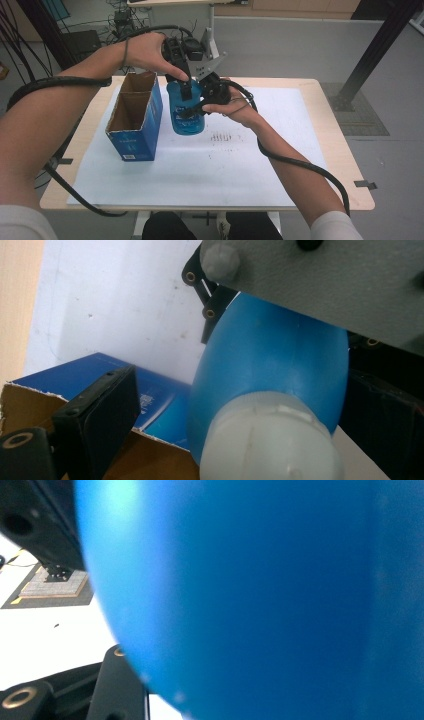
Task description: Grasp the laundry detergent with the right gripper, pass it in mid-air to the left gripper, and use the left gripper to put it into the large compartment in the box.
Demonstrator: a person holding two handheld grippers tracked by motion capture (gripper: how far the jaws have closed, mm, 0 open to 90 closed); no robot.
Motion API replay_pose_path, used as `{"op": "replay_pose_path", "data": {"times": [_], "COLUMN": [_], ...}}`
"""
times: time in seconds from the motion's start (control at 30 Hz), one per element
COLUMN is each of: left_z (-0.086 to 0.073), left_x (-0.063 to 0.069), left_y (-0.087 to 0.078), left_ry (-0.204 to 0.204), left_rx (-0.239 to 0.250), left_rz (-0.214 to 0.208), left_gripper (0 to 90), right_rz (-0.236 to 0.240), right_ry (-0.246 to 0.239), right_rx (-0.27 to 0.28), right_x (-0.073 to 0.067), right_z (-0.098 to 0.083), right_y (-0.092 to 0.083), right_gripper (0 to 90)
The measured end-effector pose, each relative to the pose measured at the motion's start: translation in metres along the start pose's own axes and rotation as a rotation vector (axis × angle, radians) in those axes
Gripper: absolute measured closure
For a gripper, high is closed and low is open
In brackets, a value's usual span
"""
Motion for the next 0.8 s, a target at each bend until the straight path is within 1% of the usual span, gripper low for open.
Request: {"op": "replay_pose_path", "data": {"times": [0.13,0.27,0.3,0.37,0.4,0.43,0.47,0.5,0.67,0.73,0.77,0.8], "left_z": [0.0004,0.0000,-0.0003,-0.0008,-0.0009,-0.0012,-0.0017,-0.0021,-0.0019,-0.0013,-0.0009,-0.0005], "left_x": [0.0004,0.0005,0.0004,0.0007,0.0009,0.0006,0.0000,-0.0002,0.0004,0.0009,0.0009,0.0011], "left_y": [0.0019,0.0042,0.0046,0.0057,0.0061,0.0067,0.0074,0.0081,0.0089,0.0083,0.0081,0.0079], "left_ry": [-0.001,-0.001,-0.001,-0.001,-0.001,-0.002,0.000,0.001,0.001,0.002,0.003,0.003], "left_rx": [-0.003,-0.006,-0.008,-0.008,-0.005,-0.006,-0.013,-0.018,-0.015,-0.011,-0.010,-0.009], "left_rz": [-0.004,-0.010,-0.009,-0.016,-0.021,-0.019,-0.013,-0.011,-0.016,-0.019,-0.018,-0.019], "left_gripper": [6.4,6.4,6.4,6.4,6.4,6.4,6.4,6.4,6.5,6.5,6.5,6.5], "right_rz": [0.003,0.014,0.022,0.021,0.014,0.026,0.022,0.022,0.014,0.032,0.023,0.013], "right_ry": [0.002,0.021,-0.003,-0.004,-0.016,-0.002,-0.003,-0.004,-0.008,-0.006,-0.015,-0.007], "right_rx": [-0.002,-0.010,0.014,0.015,0.021,0.017,0.011,0.021,0.014,0.024,0.023,0.019], "right_x": [-0.0008,-0.0037,-0.0032,-0.0031,-0.0015,-0.0037,-0.0032,-0.0030,-0.0022,-0.0041,-0.0026,-0.0022], "right_z": [0.0000,-0.0002,0.0020,0.0019,0.0021,0.0019,0.0011,0.0020,0.0014,0.0026,0.0025,0.0022], "right_y": [-0.0008,-0.0018,-0.0004,-0.0004,0.0000,-0.0006,-0.0008,-0.0005,-0.0017,-0.0018,-0.0019,-0.0029], "right_gripper": [44.2,44.2,44.2,44.2,44.2,44.2,44.2,44.2,44.2,44.2,44.2,44.2]}}
Point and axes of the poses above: each handheld gripper's, and its own axes: y roughly forward along the jaws, z roughly out of its top, x roughly to its right, the point moved 8 cm from there along y, roughly forward along the jaws, and after that the axes turned 4 degrees about -z, right-handed, at the moved point
